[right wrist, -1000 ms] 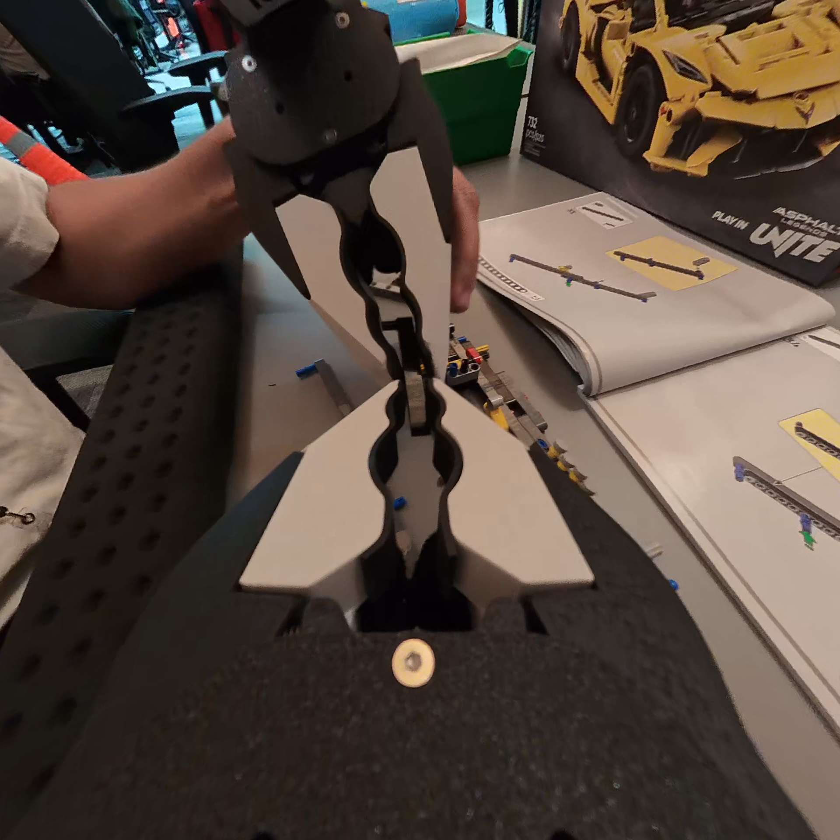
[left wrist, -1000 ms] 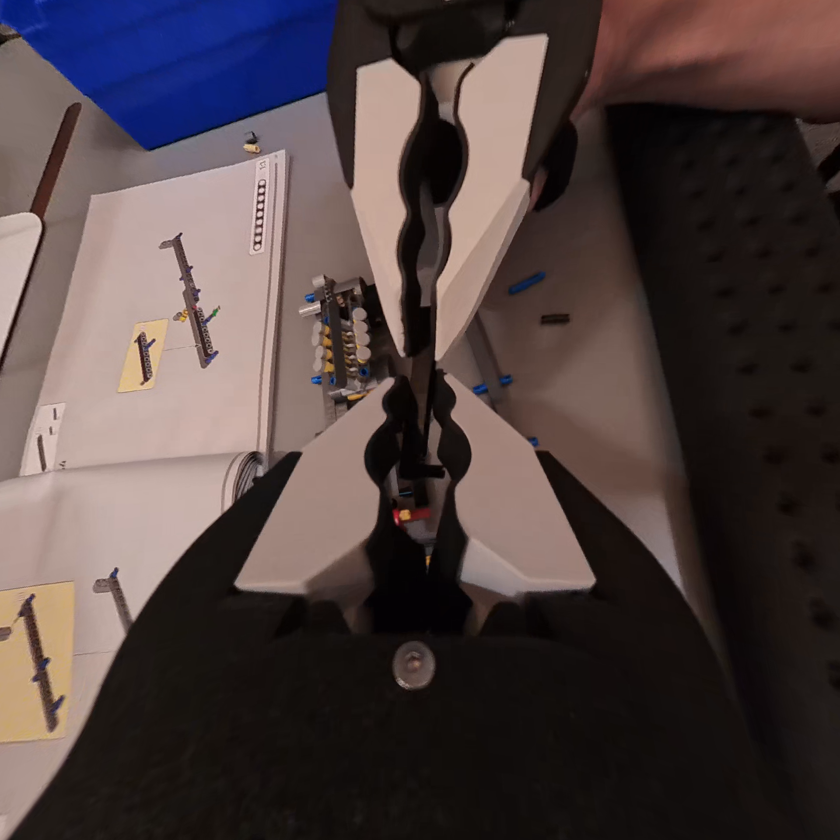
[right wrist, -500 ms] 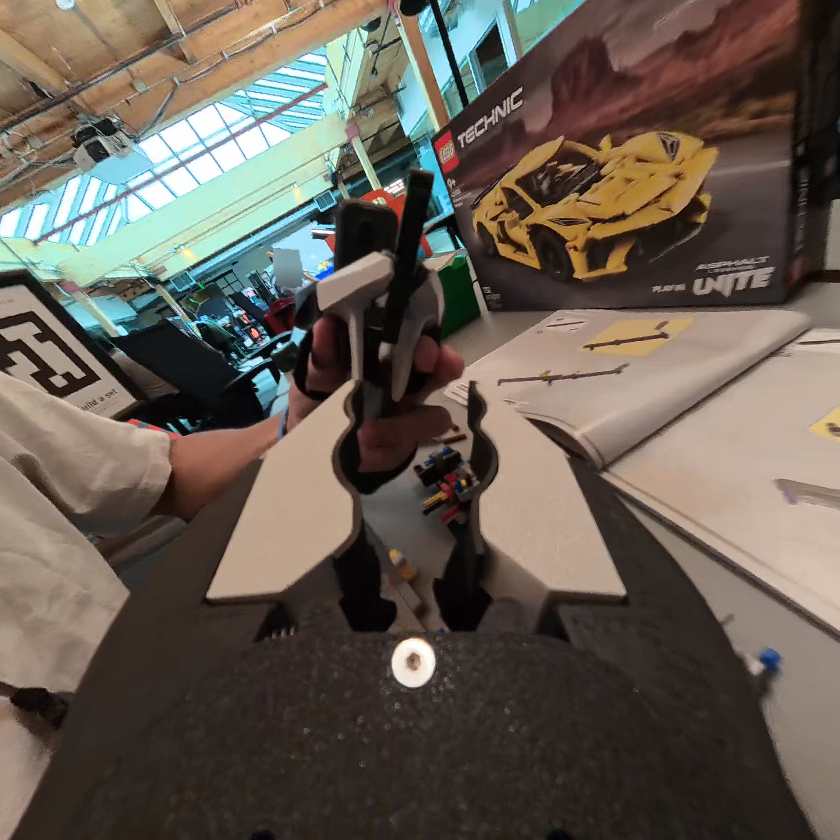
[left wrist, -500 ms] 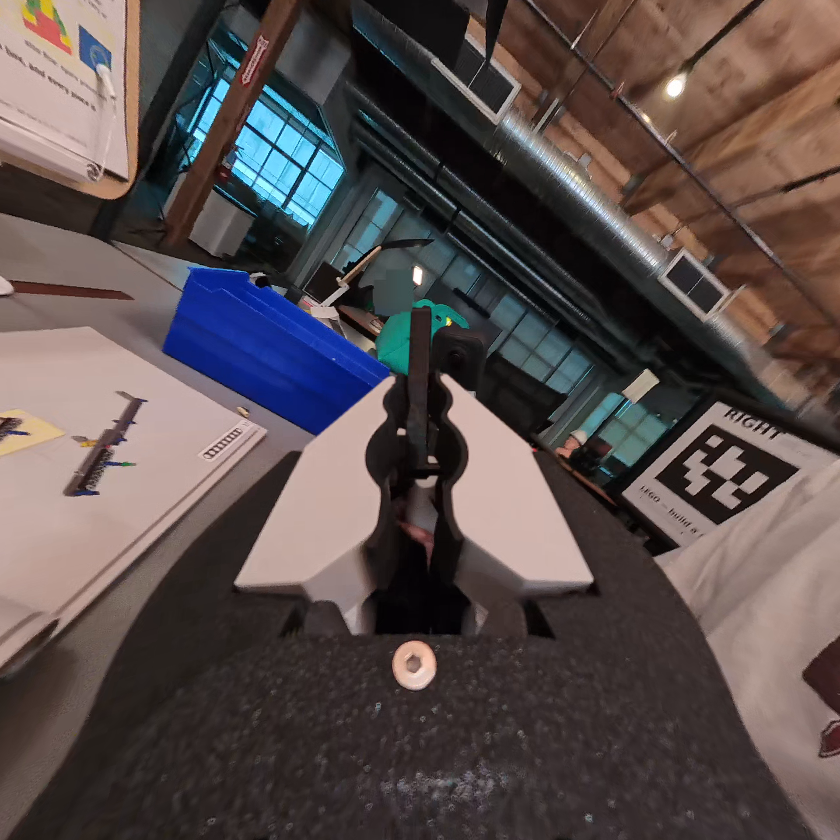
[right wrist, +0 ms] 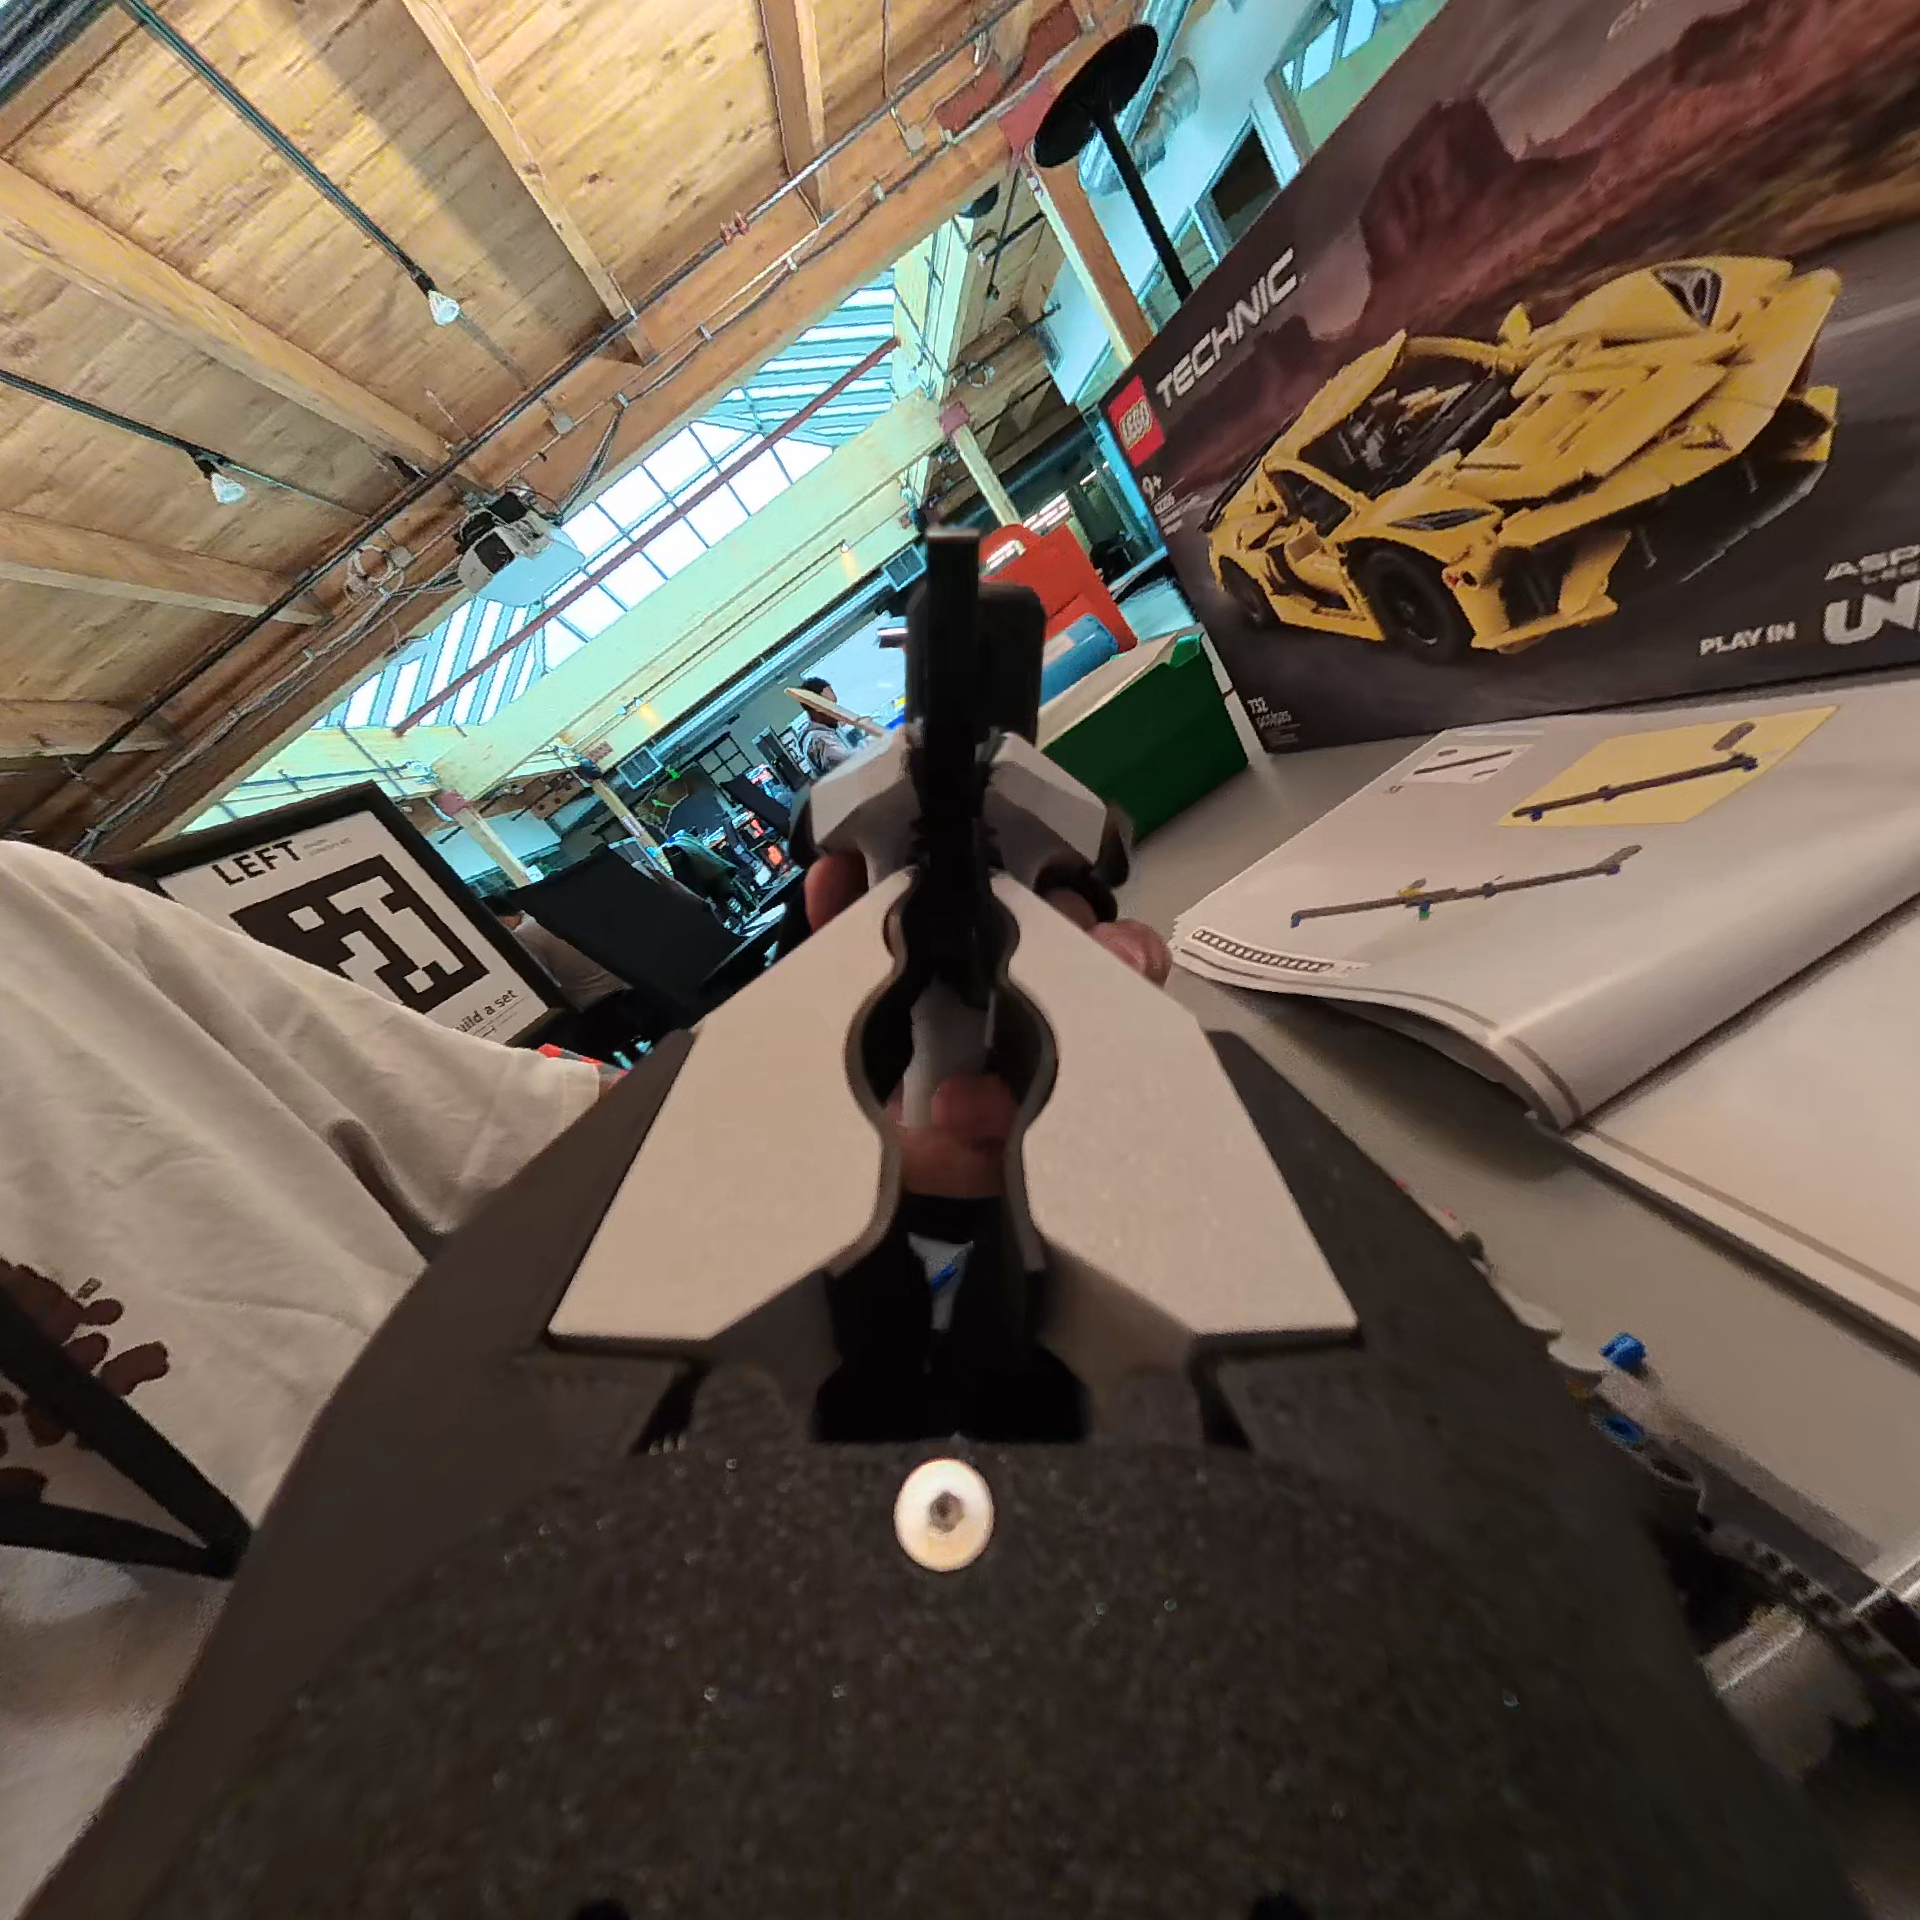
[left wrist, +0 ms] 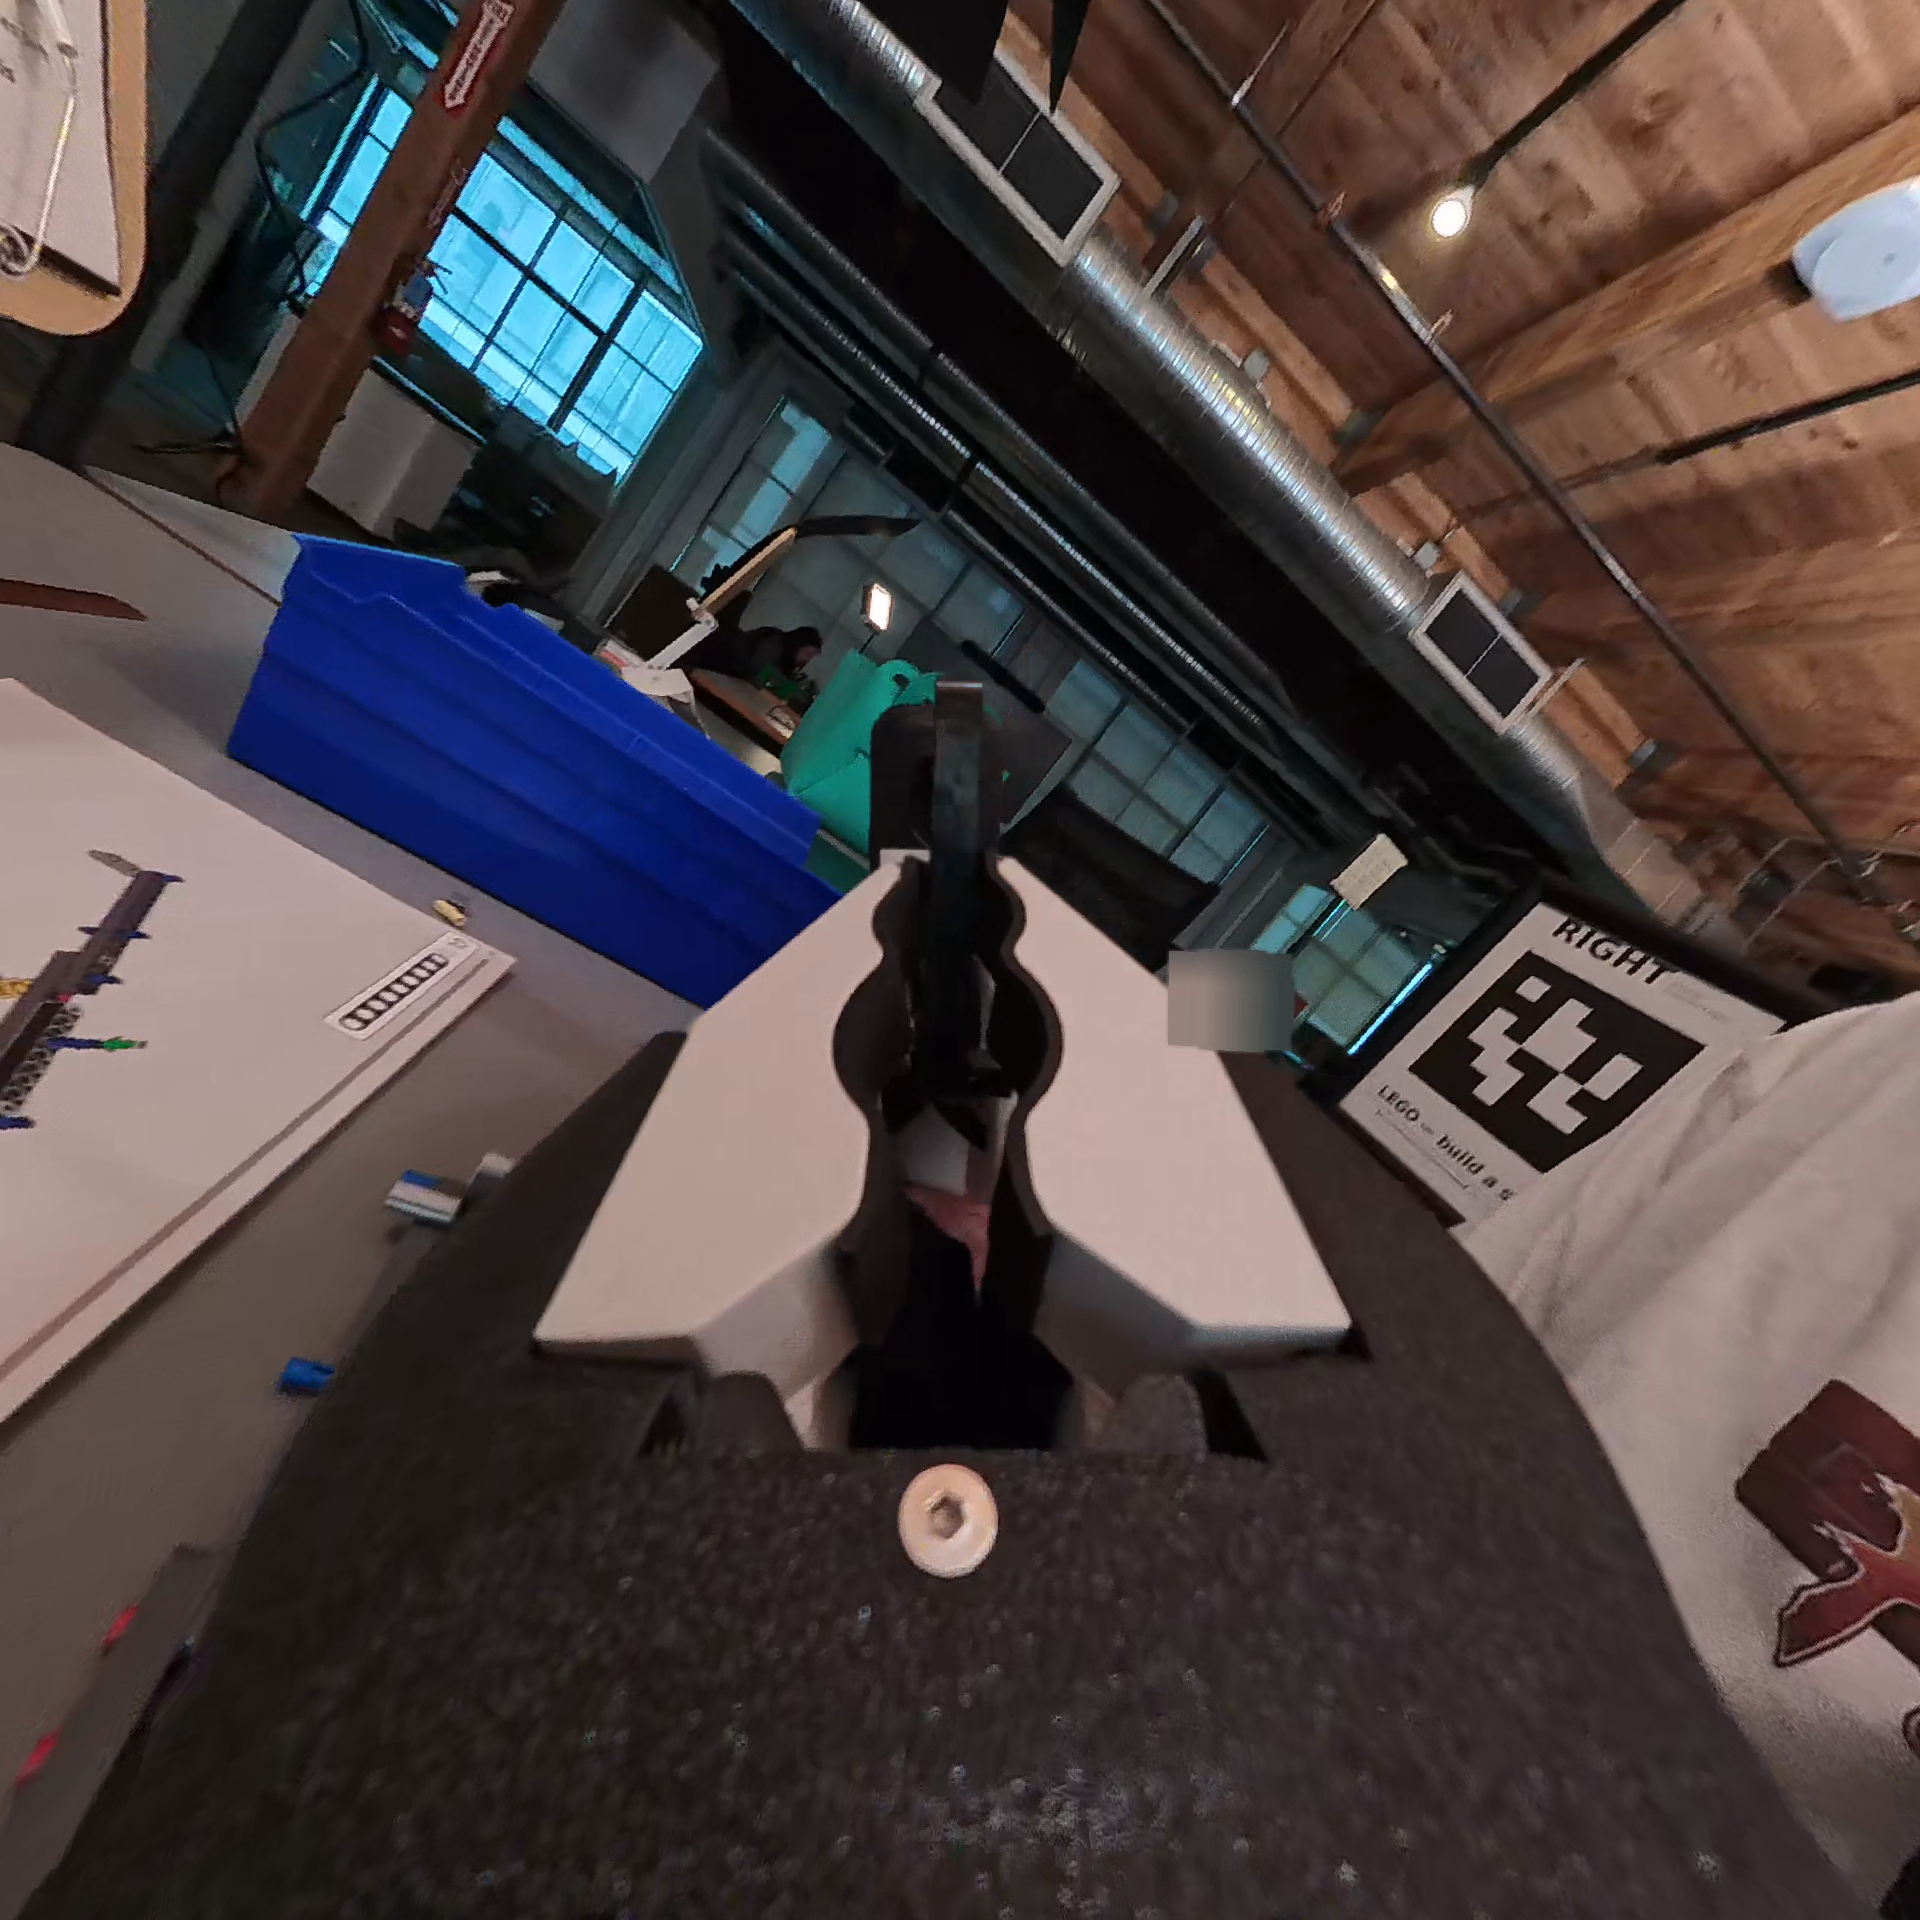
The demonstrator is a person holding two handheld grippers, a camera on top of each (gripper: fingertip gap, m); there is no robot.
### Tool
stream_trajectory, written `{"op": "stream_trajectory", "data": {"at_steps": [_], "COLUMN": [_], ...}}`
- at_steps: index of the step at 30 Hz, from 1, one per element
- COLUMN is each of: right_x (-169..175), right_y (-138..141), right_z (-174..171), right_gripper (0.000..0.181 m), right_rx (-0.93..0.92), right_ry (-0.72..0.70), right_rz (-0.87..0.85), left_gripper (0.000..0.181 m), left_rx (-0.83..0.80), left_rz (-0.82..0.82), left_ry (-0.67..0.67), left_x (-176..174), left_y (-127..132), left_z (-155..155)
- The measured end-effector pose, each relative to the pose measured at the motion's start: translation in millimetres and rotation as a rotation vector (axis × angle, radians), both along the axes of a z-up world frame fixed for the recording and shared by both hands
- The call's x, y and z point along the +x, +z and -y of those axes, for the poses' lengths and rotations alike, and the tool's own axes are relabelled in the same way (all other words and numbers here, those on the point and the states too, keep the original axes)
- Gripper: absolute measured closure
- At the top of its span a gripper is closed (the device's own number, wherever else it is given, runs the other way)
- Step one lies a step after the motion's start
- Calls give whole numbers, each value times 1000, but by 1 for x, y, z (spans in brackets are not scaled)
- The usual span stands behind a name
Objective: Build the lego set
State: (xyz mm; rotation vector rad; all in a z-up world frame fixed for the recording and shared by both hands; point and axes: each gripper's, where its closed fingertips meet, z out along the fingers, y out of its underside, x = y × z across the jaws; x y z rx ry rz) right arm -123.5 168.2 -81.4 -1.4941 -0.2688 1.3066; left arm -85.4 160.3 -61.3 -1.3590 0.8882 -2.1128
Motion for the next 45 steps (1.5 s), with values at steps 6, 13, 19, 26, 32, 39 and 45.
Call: {"op": "stream_trajectory", "data": {"at_steps": [6,13,19,26,32,39,45], "right_x": [-5,-11,-13,-17,-8,61,96], "right_y": [-3,-5,-2,0,-6,-5,-112], "right_z": [6,10,11,13,7,19,100], "right_gripper": [176,175,175,175,173,129,141], "right_rx": [-49,-87,-78,-54,-50,70,-337], "right_ry": [74,135,139,150,83,-240,-192], "right_rz": [-22,-49,-55,-53,-9,466,989], "left_gripper": [174,174,174,174,174,174,175], "left_rx": [8,-27,69,157,229,446,593], "left_rz": [20,51,24,7,-41,-279,-368], "left_ry": [23,37,65,64,117,420,433], "left_x": [-5,-7,-7,-9,-15,-26,-16], "left_y": [7,12,13,14,11,-17,-36], "left_z": [-5,-8,-4,2,-13,-74,-68]}}
